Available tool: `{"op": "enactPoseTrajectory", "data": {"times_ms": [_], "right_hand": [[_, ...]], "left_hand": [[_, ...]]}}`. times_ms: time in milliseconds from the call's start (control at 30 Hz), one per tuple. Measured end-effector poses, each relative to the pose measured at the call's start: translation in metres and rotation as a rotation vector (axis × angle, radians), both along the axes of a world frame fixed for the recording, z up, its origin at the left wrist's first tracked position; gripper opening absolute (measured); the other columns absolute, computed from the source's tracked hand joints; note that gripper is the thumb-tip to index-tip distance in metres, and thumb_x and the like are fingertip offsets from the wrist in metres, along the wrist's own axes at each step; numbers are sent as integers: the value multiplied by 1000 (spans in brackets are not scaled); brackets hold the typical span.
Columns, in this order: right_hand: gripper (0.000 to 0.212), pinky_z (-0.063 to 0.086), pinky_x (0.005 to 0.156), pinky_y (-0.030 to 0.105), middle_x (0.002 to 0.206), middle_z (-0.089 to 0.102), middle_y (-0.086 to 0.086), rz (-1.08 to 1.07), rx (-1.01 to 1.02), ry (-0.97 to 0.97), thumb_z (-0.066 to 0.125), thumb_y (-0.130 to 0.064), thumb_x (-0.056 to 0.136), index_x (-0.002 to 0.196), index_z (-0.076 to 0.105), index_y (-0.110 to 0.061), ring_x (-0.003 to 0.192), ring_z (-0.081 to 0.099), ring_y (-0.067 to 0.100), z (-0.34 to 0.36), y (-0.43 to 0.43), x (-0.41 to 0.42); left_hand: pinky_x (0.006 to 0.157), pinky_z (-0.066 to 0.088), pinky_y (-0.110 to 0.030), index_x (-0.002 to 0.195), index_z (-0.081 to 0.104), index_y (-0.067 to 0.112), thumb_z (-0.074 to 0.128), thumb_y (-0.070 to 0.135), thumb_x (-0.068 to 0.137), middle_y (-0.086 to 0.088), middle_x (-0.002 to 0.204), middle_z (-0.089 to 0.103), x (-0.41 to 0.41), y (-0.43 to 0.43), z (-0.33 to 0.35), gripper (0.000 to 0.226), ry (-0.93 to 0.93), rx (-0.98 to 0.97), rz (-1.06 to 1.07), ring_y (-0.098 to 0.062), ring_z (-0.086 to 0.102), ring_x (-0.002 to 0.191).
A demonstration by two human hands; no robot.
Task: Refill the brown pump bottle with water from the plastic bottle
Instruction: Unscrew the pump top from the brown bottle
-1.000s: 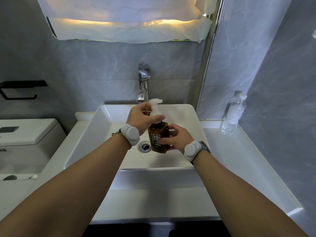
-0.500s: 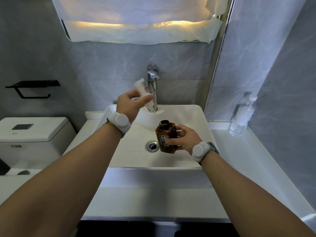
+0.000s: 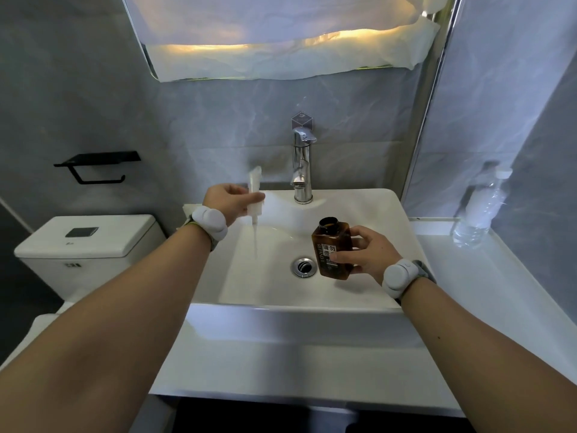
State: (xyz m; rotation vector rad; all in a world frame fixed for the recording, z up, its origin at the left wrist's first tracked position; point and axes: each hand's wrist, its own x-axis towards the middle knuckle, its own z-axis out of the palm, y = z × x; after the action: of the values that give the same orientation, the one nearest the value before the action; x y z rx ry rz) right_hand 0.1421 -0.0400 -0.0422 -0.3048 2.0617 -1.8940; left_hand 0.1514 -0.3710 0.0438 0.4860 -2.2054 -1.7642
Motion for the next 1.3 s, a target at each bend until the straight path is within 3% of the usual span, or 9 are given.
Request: {"op": "enactPoseTrajectory", "data": {"times_ms": [100,200,300,433,667,767,867,1167,1300], "right_hand": [[54,66,78,52,113,78,5,-9,0,4,95,-10,71,117,68,-22,105,74,29,-1,0,-1],[53,66,76,50,112,78,5,-10,-8,2,95,-9,71,116,68,-21,104,74,29,-1,-1,-2],[53,66,74,46,111,78,4,-13,-3,-1,95,-10,71,115,68,-23,104,74,28,-2,-1,-2],[53,66,72,44,112,77,3,-13,1,1,95,-11,71,115,68,-23,104,74,27,-2,-1,-2],[52,67,73,47,114,75,7,-17,2,8,95,-10,71,114,69,-23,105,72,29,-1,-1,-3],[53,66,80,52,117,72,8,-19,26,16,94,-11,72,117,68,-23,108,70,30,-1,-1,-2],[53,66,80,52,118,71,8,-18,36,20,94,-12,73,118,67,-23,108,70,30,-1,-1,-2],[54,67,74,43,117,71,4,-26,56,31,95,-17,72,117,67,-27,106,69,26,-2,-1,-3],[54,66,69,38,116,70,2,-43,79,37,95,-18,72,117,66,-29,104,69,25,-2,-3,-5]], "left_hand": [[69,58,-28,77,77,8,98,31,72,2,67,76,1,-6,-19,31,-170,-244,0,-10,71,60],[79,59,-36,87,80,-2,96,38,73,-10,79,72,5,-8,-35,46,-310,-377,-37,-23,65,72],[70,51,-31,75,76,4,96,35,70,-7,72,67,8,-5,-48,38,-376,-465,-43,-25,61,70],[74,53,-33,73,75,8,95,39,70,-8,77,69,12,-2,-60,37,-497,-574,-73,-27,62,74],[90,55,-38,101,77,-4,93,39,78,-16,100,74,17,4,-71,51,-620,-638,-126,-34,72,102],[100,55,-41,110,77,-5,92,40,79,-21,116,77,18,8,-73,57,-624,-655,-118,-36,72,113],[99,55,-41,111,76,-5,92,42,79,-20,116,77,18,10,-74,59,-626,-671,-106,-36,71,112],[65,40,-31,69,52,12,95,47,71,-5,71,53,10,9,-81,55,-563,-631,-55,-25,53,69],[87,51,-36,80,63,18,90,52,74,-1,83,64,7,14,-78,44,-440,-634,-18,-31,62,95]]}}
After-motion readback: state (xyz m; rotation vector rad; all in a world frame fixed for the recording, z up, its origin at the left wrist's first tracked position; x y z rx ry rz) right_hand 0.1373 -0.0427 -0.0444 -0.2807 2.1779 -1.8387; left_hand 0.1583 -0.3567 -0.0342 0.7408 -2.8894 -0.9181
